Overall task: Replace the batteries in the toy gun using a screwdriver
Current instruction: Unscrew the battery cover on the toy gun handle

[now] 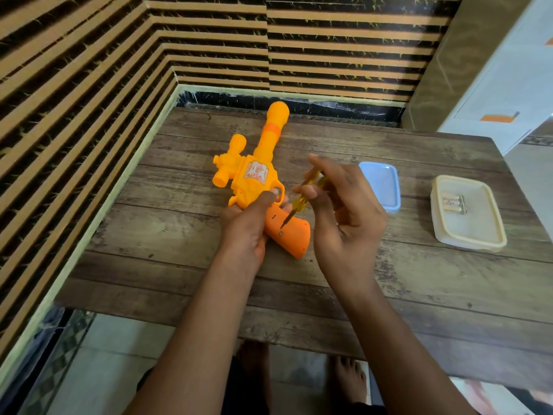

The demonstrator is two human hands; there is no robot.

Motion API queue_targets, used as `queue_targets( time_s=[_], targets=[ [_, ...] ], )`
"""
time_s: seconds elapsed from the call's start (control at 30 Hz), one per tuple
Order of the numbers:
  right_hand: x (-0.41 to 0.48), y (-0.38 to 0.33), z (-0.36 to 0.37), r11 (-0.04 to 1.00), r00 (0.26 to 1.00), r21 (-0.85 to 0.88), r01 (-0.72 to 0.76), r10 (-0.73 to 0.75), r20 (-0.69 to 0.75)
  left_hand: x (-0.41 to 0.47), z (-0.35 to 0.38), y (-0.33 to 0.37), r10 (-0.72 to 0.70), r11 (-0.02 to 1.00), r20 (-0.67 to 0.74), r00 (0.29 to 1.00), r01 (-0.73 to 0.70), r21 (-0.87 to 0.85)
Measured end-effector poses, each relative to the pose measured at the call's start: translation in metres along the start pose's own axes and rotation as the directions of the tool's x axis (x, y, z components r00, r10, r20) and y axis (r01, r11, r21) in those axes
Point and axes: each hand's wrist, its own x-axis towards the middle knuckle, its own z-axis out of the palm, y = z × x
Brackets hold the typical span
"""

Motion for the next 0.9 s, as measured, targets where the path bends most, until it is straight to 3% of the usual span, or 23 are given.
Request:
queue_targets(
  time_s=[0.13,0.27,0.4,0.6,0.77,0.9],
  targets=[
    [0.001,0.000,0.000,0.998,0.996,0.053,-0.025,0.030,-0.090,0.004,0.000,-0.002,-0.016,1.000,-0.005,1.000,0.016,-0.005],
    [0.004,0.011,-0.004,0.984,0.989,-0.165,0.073,-0.093,-0.118,0.004,-0.001,-0.001,-0.046,0.999,-0.009,0.999,0.046,-0.009],
    [0.007,0.041,-0.004,0.928,0.983,-0.328,0.179,-0.186,0.012,0.004,-0.003,0.002,-0.055,0.997,-0.014,0.998,0.054,-0.046],
    [0.006,0.071,0.001,0.908,0.977,-0.391,0.151,-0.076,0.202,0.005,-0.004,0.002,-0.062,0.995,-0.022,0.998,0.060,-0.086],
    [0.008,0.077,0.004,0.896,0.916,-0.404,0.182,-0.005,0.401,0.007,-0.004,0.000,-0.066,0.994,-0.044,0.997,0.062,-0.092],
    [0.007,0.077,0.004,0.893,0.887,-0.415,0.175,0.041,0.460,0.007,-0.005,0.001,-0.074,0.991,-0.037,0.997,0.069,-0.111]
  ],
)
